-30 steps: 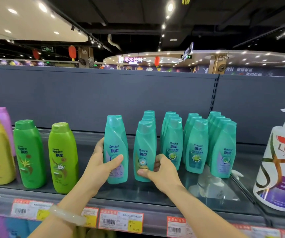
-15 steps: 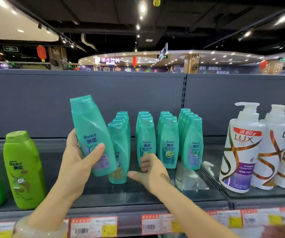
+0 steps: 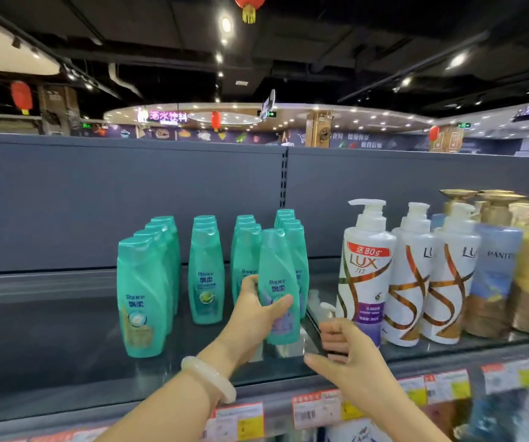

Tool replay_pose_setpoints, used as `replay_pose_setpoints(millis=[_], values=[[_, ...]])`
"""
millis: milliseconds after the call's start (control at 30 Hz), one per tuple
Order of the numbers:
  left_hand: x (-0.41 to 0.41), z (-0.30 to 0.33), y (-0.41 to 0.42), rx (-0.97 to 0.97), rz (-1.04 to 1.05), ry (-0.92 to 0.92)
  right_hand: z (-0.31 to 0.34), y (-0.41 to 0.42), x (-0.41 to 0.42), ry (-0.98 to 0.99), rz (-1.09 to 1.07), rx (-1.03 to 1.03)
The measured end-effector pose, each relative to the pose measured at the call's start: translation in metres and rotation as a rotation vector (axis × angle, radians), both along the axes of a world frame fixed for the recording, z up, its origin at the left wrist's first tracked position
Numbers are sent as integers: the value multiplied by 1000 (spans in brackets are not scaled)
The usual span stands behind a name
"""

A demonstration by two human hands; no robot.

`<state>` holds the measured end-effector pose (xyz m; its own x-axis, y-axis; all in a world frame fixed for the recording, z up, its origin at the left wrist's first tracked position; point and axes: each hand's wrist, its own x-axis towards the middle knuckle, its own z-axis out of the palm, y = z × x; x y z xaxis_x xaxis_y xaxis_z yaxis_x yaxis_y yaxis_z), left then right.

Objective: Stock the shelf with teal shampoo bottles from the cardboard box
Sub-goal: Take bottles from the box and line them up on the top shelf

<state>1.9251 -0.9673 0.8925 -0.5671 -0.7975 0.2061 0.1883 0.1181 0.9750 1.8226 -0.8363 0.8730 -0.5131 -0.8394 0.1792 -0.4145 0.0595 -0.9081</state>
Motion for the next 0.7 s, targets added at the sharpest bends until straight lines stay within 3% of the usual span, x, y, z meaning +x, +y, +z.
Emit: replay_pose_setpoints(millis=[333,467,700], values=[[-21,-12,-3,-260,121,-236,1,-1,-10,32,33,-11],[-16,-17,0,-214,171,-350,-3,-5,-11,20,53,-19],[-16,-19,-2,-233,111,-346,0,-8,-11,42,50,-12]])
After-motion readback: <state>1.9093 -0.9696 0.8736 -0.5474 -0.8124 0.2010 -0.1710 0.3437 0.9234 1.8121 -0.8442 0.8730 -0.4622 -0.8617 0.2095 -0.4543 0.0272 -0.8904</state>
